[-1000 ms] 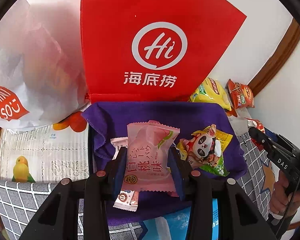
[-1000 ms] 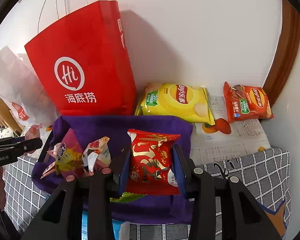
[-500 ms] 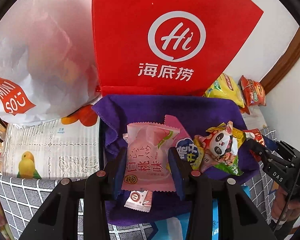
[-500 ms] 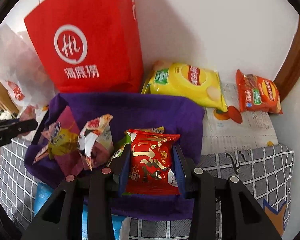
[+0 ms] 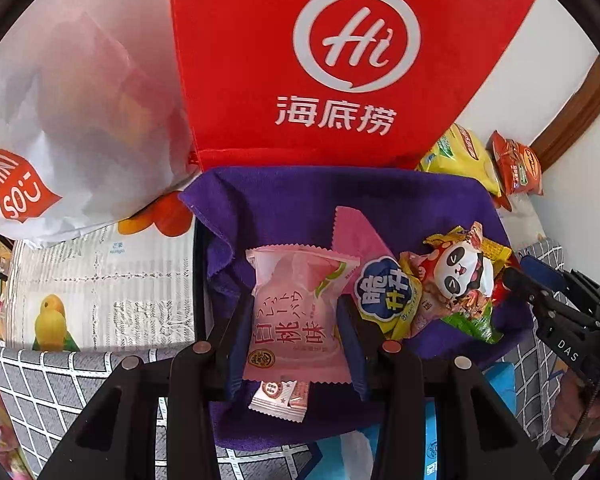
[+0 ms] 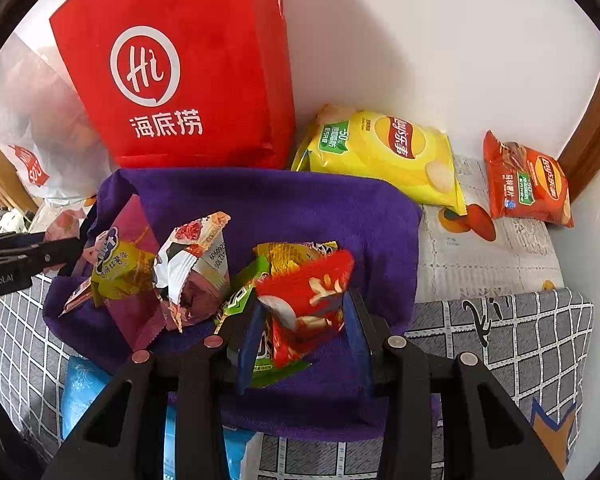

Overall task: Organize snacks
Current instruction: 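Lower both packs onto the towel and open both tools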

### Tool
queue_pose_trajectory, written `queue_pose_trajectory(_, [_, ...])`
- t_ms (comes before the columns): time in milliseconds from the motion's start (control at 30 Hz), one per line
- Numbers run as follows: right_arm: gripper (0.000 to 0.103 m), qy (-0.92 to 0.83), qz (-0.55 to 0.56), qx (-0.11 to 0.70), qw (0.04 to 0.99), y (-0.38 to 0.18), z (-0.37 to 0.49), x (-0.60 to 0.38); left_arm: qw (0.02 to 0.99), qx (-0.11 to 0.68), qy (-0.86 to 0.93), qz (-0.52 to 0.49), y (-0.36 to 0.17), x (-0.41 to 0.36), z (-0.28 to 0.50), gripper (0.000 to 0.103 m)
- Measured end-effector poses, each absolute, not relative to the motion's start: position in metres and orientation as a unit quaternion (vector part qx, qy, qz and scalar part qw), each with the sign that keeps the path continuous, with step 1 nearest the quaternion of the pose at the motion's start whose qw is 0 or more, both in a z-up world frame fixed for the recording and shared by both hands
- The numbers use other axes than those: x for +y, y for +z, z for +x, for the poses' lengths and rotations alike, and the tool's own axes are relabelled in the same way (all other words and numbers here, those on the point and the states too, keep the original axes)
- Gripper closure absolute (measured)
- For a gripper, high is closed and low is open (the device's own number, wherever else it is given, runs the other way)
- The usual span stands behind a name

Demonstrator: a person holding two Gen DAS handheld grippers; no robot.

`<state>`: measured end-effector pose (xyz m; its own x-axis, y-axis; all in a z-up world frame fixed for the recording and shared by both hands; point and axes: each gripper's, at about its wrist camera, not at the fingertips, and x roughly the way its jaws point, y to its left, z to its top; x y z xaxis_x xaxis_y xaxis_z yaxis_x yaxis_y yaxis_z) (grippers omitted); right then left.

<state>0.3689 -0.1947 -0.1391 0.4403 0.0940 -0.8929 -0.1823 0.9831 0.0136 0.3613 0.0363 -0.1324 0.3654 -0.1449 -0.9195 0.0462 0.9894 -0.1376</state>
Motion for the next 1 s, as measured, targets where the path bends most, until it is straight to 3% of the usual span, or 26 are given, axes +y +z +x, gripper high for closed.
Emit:
queue_pose_trajectory(300, [0.063, 0.092, -0.042, 0.513, 0.852, -0.133, 0.367, -0.191, 0.817, 0.571, -0.07, -0.041, -0.137, 0.03, 0.362, 0.063])
queue_pose_trajectory(533, [0.051, 0.1, -0.032, 0.477, 0.873, -0.113, 0.36, -0.192, 0.812, 0.578, -0.068, -0.037, -0.14, 0.027, 0.364, 0.063])
queue_pose_trajectory(767, [0.05, 0.098, -0.029, 0.462, 0.881, -0.106, 0.355, -0.191, 0.806, 0.585, -0.08, -0.047, -0.14, 0.027, 0.366, 0.062])
queue_pose_trajectory(900, [0.05, 0.092, -0.027, 0.461, 0.882, -0.108, 0.355, -0.189, 0.806, 0.584, -0.078, -0.053, -0.138, 0.027, 0.366, 0.042])
queue_pose_trajectory(1000, [0.05, 0.088, -0.025, 0.456, 0.885, -0.104, 0.352, -0.188, 0.811, 0.577, -0.077, -0.055, -0.131, 0.027, 0.363, 0.041])
